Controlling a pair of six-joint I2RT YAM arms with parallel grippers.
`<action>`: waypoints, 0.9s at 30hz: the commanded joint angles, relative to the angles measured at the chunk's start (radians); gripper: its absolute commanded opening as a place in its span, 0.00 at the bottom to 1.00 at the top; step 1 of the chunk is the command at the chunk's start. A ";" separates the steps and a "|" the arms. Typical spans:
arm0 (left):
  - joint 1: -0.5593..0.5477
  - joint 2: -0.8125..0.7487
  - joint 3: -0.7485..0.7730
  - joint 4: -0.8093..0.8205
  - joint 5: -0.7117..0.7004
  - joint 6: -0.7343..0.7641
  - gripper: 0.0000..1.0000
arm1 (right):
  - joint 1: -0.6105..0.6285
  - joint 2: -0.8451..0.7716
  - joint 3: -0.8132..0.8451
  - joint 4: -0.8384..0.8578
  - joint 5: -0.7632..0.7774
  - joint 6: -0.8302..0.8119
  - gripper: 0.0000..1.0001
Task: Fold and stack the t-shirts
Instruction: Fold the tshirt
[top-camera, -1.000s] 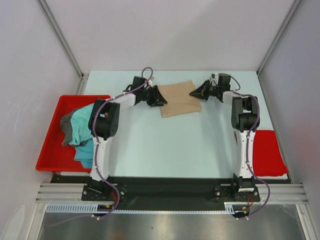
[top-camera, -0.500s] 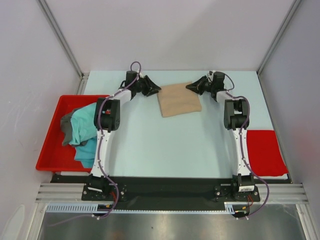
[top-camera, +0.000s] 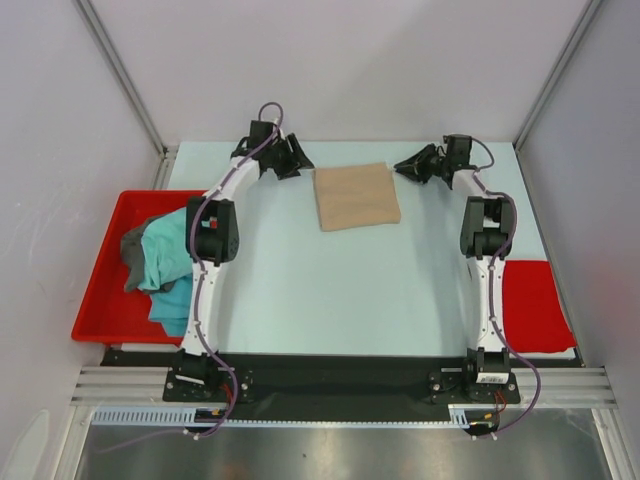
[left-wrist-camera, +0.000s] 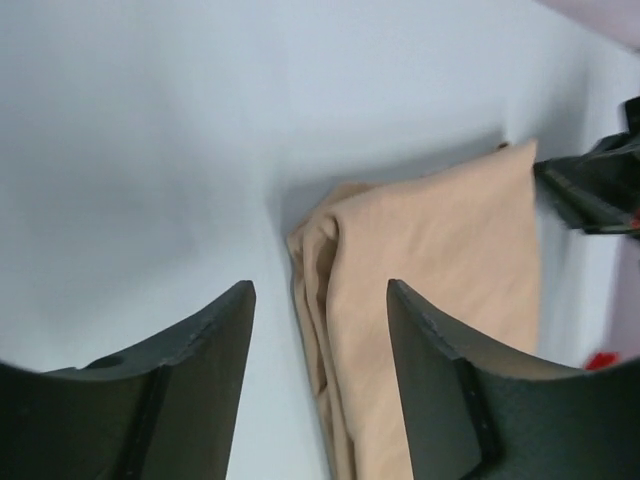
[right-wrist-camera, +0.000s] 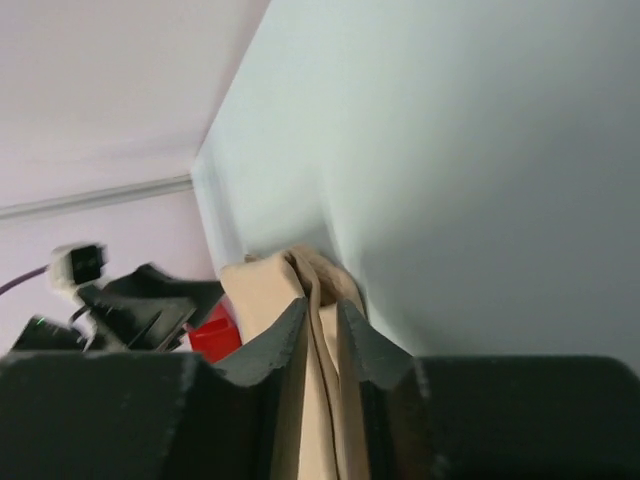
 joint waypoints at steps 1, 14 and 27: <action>-0.088 -0.253 -0.047 -0.149 -0.152 0.251 0.63 | -0.014 -0.196 0.027 -0.237 0.030 -0.166 0.26; -0.626 -0.485 -0.471 0.055 -0.671 0.879 0.73 | -0.045 -0.740 -0.451 -0.579 0.226 -0.532 0.64; -0.788 -0.217 -0.355 0.106 -0.904 1.160 0.63 | -0.212 -0.935 -0.697 -0.526 0.137 -0.564 0.72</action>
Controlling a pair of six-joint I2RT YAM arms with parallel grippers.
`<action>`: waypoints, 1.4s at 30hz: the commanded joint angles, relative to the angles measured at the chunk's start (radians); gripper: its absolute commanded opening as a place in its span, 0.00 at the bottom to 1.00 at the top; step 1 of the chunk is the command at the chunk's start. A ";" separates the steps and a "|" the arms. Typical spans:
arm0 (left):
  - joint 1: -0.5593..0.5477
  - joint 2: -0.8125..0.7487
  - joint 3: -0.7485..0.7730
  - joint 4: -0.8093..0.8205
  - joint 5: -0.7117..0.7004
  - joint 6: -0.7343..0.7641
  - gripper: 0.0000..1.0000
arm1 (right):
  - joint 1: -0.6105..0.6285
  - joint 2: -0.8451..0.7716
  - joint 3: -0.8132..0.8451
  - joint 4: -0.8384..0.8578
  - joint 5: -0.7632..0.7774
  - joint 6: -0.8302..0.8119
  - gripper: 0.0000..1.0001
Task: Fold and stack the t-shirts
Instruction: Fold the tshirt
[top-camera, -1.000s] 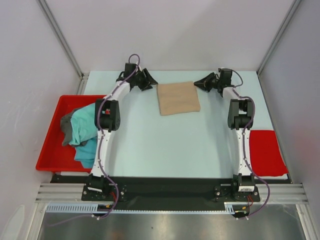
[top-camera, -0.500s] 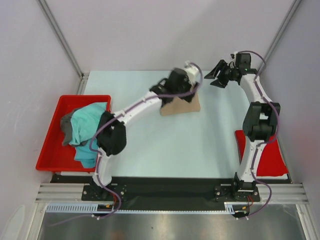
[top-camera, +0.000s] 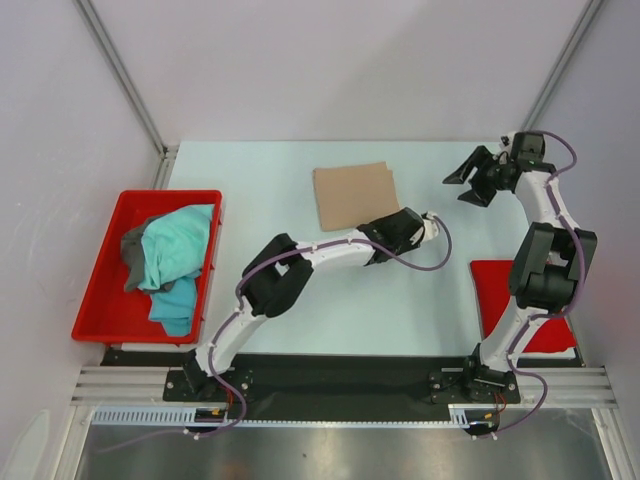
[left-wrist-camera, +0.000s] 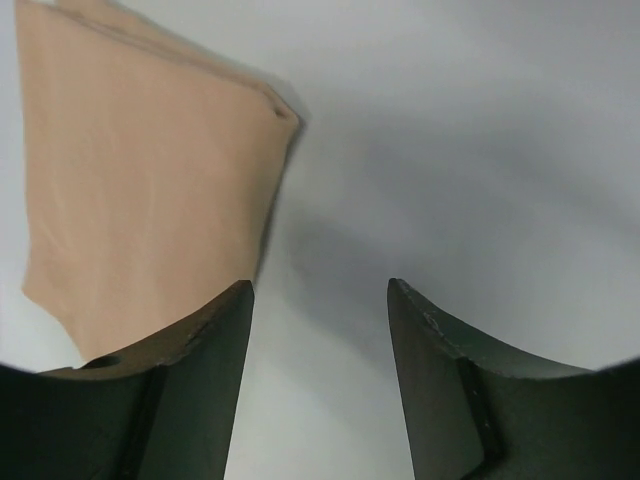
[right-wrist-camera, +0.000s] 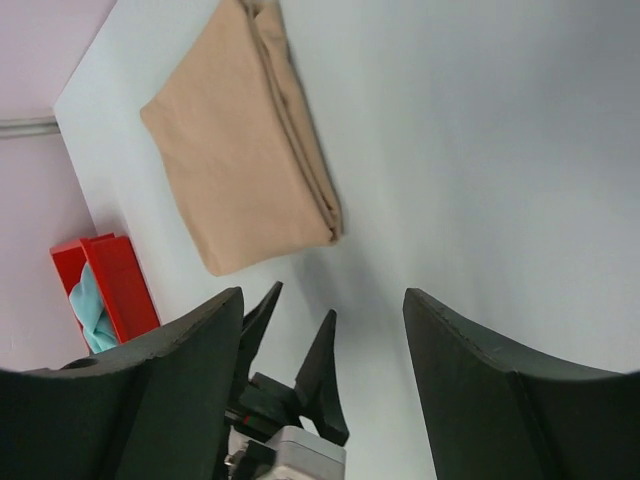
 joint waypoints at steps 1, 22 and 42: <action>-0.005 0.050 0.111 0.019 -0.065 0.112 0.61 | -0.038 -0.057 -0.034 0.028 -0.047 -0.035 0.72; 0.077 0.277 0.440 -0.174 0.130 0.263 0.14 | -0.074 -0.164 -0.179 0.143 -0.136 -0.010 0.73; 0.080 -0.045 0.077 -0.093 0.226 0.106 0.00 | -0.060 -0.212 -0.443 0.241 -0.262 0.108 0.78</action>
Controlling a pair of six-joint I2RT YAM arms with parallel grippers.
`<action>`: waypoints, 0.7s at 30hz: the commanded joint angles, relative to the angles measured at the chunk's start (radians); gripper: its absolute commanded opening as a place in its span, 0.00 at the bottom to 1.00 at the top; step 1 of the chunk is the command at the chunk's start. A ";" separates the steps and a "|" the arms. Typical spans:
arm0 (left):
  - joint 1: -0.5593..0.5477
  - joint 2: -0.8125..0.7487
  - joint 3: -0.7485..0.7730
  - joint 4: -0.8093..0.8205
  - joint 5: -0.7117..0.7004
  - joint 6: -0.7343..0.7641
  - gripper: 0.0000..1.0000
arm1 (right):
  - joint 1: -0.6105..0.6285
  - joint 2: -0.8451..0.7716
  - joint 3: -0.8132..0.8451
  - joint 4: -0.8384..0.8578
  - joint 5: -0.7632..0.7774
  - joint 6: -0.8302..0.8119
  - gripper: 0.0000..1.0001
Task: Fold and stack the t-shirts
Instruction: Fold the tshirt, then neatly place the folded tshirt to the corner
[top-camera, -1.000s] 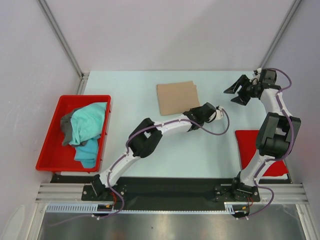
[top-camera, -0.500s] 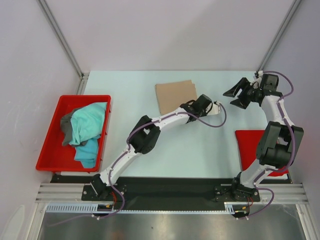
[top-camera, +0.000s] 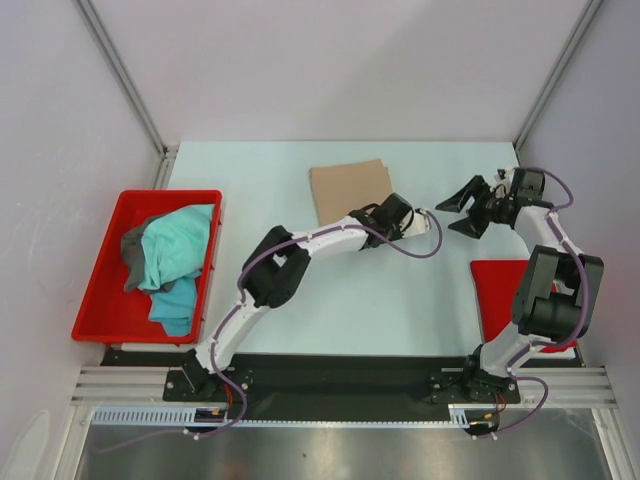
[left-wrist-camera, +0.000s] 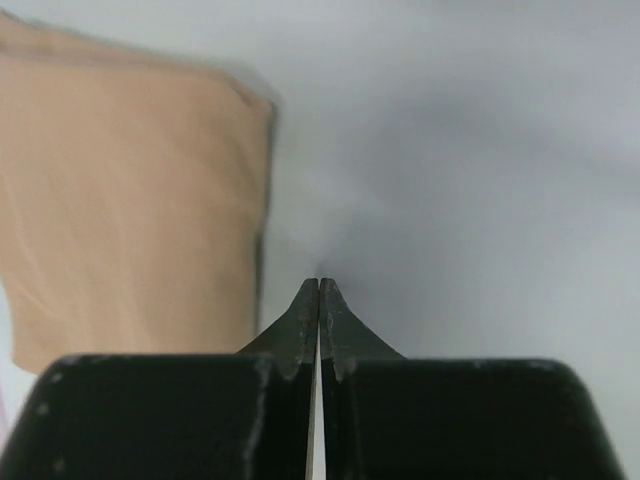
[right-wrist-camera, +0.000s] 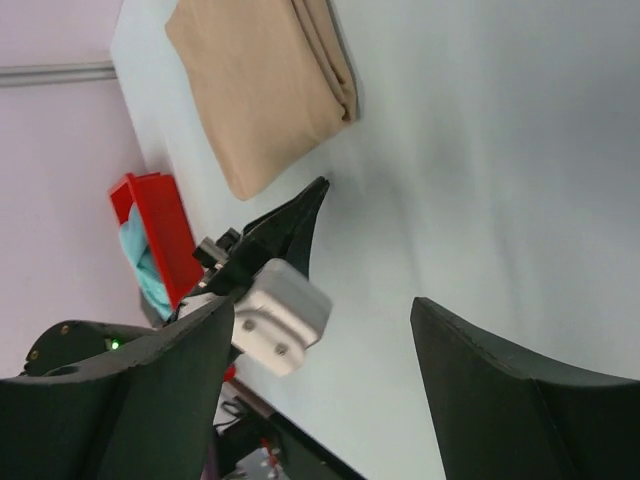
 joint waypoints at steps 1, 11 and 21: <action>-0.005 -0.205 -0.118 0.007 0.081 -0.090 0.00 | 0.000 0.013 -0.085 0.130 -0.101 0.096 0.79; -0.005 -0.302 -0.280 0.098 0.029 -0.150 0.08 | 0.001 0.081 -0.054 0.146 -0.109 0.115 0.82; 0.016 -0.250 -0.125 0.054 0.050 -0.354 0.38 | -0.007 0.098 -0.066 0.157 -0.109 0.100 0.81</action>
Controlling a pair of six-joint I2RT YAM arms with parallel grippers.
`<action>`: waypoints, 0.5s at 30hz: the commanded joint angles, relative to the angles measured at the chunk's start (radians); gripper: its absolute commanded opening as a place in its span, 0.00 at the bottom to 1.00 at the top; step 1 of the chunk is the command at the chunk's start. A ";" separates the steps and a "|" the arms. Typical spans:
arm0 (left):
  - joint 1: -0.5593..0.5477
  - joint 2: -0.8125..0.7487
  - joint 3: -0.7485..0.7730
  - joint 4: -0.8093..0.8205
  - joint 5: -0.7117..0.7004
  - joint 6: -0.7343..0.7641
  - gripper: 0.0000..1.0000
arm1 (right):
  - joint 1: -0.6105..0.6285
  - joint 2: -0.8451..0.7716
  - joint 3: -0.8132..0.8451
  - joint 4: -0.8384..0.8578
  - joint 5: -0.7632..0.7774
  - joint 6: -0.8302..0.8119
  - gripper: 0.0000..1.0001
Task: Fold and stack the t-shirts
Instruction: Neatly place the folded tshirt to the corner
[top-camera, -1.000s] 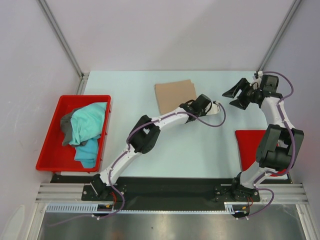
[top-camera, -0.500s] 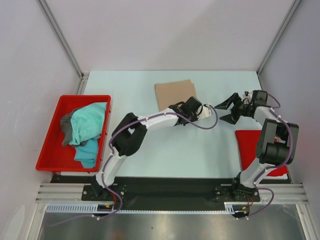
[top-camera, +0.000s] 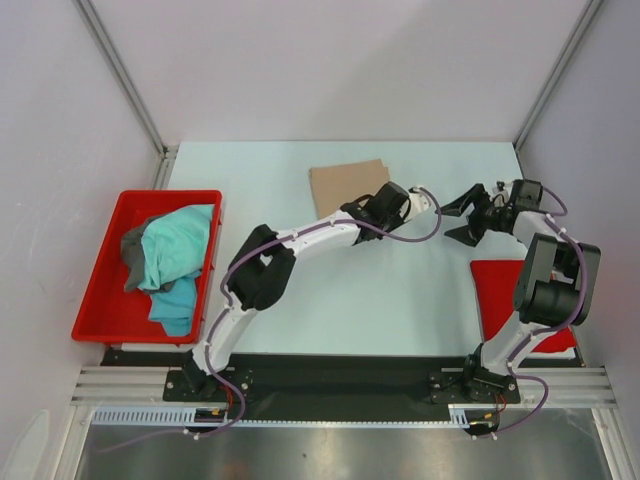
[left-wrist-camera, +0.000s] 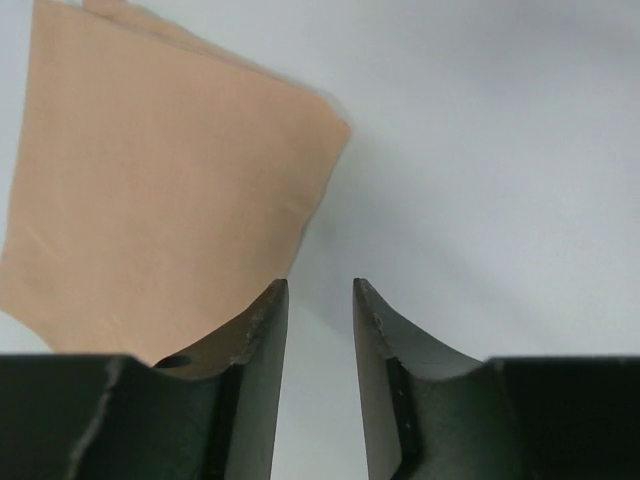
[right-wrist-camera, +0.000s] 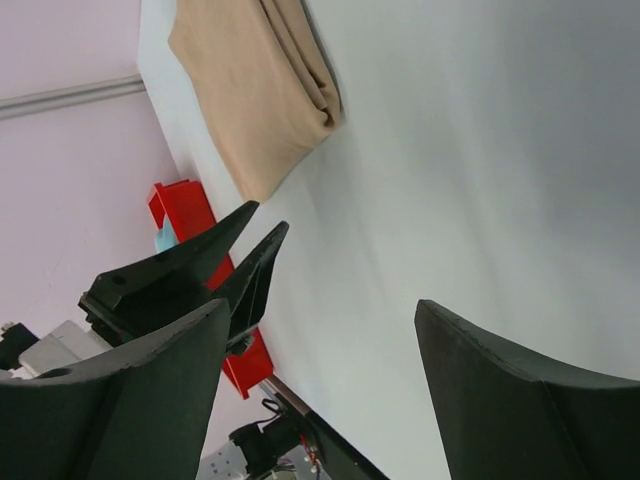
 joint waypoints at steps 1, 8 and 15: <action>0.010 -0.172 -0.062 0.035 0.056 -0.154 0.39 | 0.037 0.028 0.016 0.062 -0.004 0.017 0.80; 0.039 -0.417 -0.237 0.018 0.152 -0.300 0.58 | 0.189 0.200 0.105 0.127 0.073 0.030 0.74; 0.041 -0.524 -0.400 0.055 0.142 -0.232 0.77 | 0.251 0.367 0.269 0.150 0.104 0.042 0.67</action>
